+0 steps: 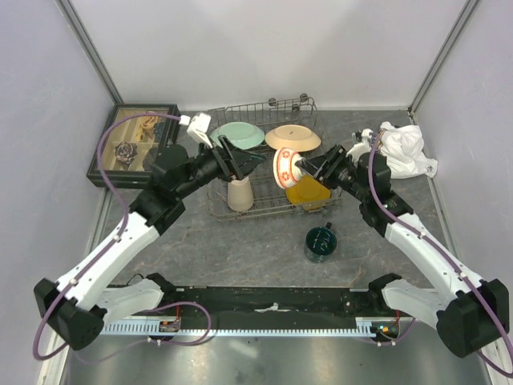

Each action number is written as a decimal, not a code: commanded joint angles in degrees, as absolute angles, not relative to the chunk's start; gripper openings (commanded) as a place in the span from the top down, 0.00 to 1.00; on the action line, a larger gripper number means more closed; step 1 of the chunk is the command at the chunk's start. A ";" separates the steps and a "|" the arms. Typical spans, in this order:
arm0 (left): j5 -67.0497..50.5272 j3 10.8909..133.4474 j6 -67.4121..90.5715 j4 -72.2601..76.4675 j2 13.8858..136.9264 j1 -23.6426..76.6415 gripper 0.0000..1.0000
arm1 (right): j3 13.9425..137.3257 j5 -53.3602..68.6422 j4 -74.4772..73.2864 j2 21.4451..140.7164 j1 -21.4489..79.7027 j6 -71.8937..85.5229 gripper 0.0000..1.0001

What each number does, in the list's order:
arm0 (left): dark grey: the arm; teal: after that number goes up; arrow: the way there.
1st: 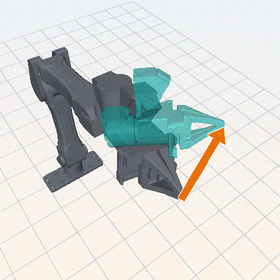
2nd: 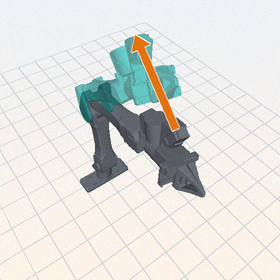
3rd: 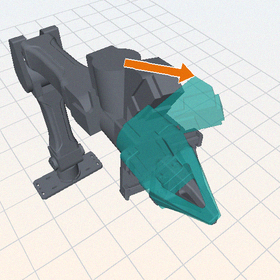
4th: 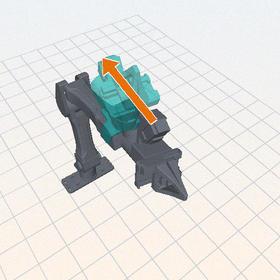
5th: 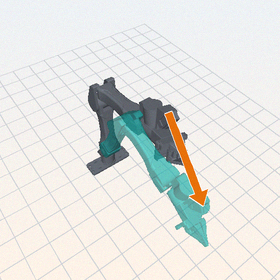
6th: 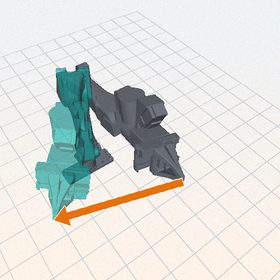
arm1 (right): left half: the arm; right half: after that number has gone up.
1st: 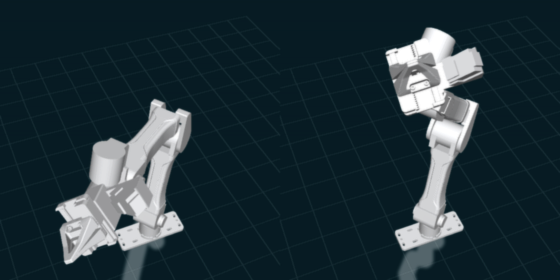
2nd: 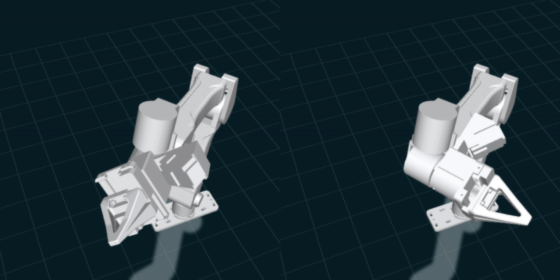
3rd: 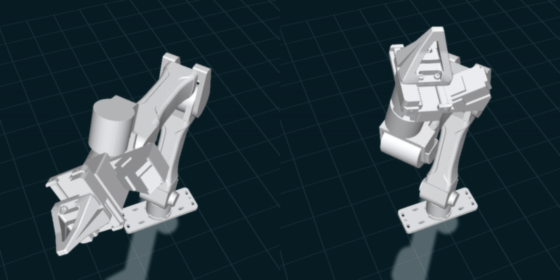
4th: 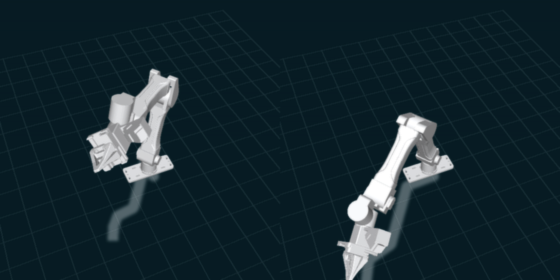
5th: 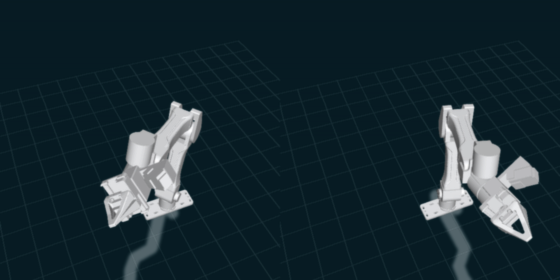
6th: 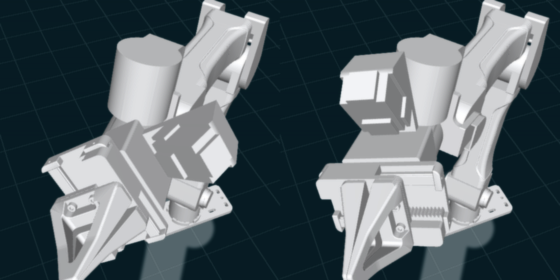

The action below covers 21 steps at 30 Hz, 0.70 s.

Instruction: Load the mixed dishes into the dish rack

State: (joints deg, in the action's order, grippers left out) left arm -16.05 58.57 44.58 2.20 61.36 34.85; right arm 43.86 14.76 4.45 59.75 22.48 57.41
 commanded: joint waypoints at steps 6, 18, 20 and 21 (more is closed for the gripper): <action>-0.46 63.45 31.29 -19.50 52.39 34.45 0.11 | 62.65 11.61 -11.94 71.62 22.24 33.32 1.00; 6.06 63.98 28.21 -27.77 48.52 34.45 0.05 | 77.42 0.54 -22.58 85.60 26.10 19.78 1.00; 6.33 63.98 28.04 -27.95 48.60 34.37 0.05 | 79.18 -4.20 -23.38 87.87 28.64 17.94 1.00; 6.59 64.07 27.95 -28.30 48.60 34.37 0.05 | 79.89 -5.96 -24.25 88.67 29.70 17.32 1.00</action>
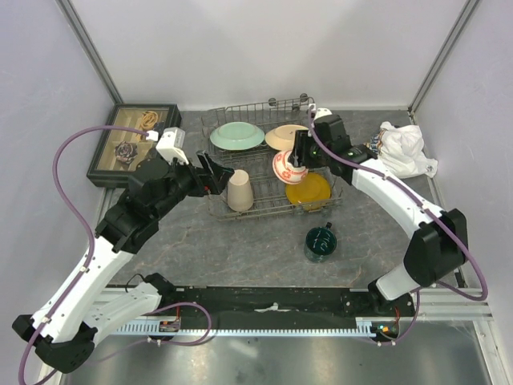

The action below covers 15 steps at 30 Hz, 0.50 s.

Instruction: Load the mixed dishes into the dish rack

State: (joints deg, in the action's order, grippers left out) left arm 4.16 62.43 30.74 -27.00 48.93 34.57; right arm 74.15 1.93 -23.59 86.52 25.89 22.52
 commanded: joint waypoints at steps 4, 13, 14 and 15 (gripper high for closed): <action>7.56 65.12 26.81 -29.79 48.87 34.37 0.05 | 82.26 -15.02 -25.66 92.63 34.79 15.30 1.00; 8.96 64.51 26.10 -30.85 47.90 34.10 0.05 | 85.95 -25.75 -26.37 101.41 39.98 12.83 1.00; 8.88 64.51 26.10 -30.94 47.90 34.10 0.05 | 86.74 -26.10 -26.28 102.12 40.08 12.75 1.00; 8.79 64.42 26.10 -30.94 47.99 34.01 0.05 | 87.10 -26.02 -26.19 102.74 40.17 12.40 1.00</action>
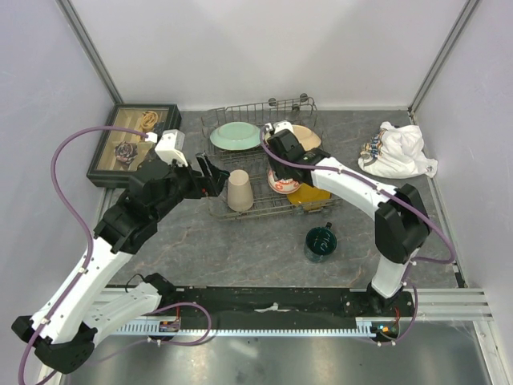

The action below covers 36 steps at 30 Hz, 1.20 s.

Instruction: Load the mixed dishes into the dish rack

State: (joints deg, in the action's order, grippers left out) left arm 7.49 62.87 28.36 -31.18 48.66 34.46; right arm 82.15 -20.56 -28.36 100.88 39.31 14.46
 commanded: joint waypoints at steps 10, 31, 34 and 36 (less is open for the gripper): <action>9.23 63.37 25.93 -31.47 47.37 33.31 0.04 | 90.96 -23.73 -25.05 108.28 40.43 11.87 1.00; 9.14 62.14 25.84 -32.25 46.23 32.08 0.04 | 97.12 -17.49 -25.66 115.75 40.69 11.95 1.00; 9.05 61.96 25.93 -32.17 46.14 31.99 0.04 | 97.99 -16.79 -25.58 116.19 40.96 11.78 1.00; 9.05 61.79 25.93 -32.17 46.14 31.91 0.04 | 98.52 -16.44 -25.58 116.45 41.04 11.60 1.00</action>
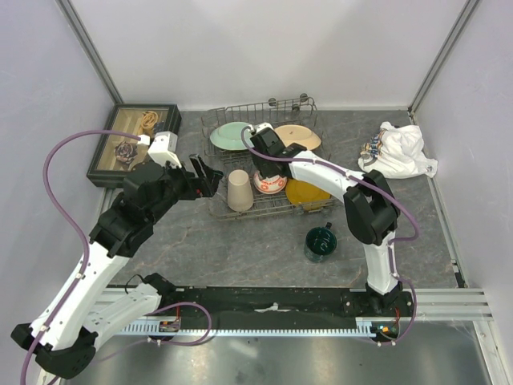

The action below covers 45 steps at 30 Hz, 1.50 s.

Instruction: Load the mixed dishes into the dish rack

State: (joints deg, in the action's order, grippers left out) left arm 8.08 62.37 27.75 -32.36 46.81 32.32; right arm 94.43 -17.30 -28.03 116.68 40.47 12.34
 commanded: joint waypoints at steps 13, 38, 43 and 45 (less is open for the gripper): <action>8.53 61.61 25.84 -32.17 45.62 31.46 0.04 | 101.69 -12.48 -26.28 118.30 42.71 10.46 1.00; 7.21 61.52 25.75 -32.52 45.35 30.59 0.04 | 108.10 -9.49 -29.27 123.83 44.56 9.32 1.00; 7.12 61.61 25.58 -32.70 45.35 30.41 0.04 | 109.42 -9.76 -29.27 125.07 44.56 9.32 1.00; 7.21 61.61 25.58 -32.78 45.18 30.32 0.04 | 110.03 -9.67 -29.27 125.77 44.56 9.40 1.00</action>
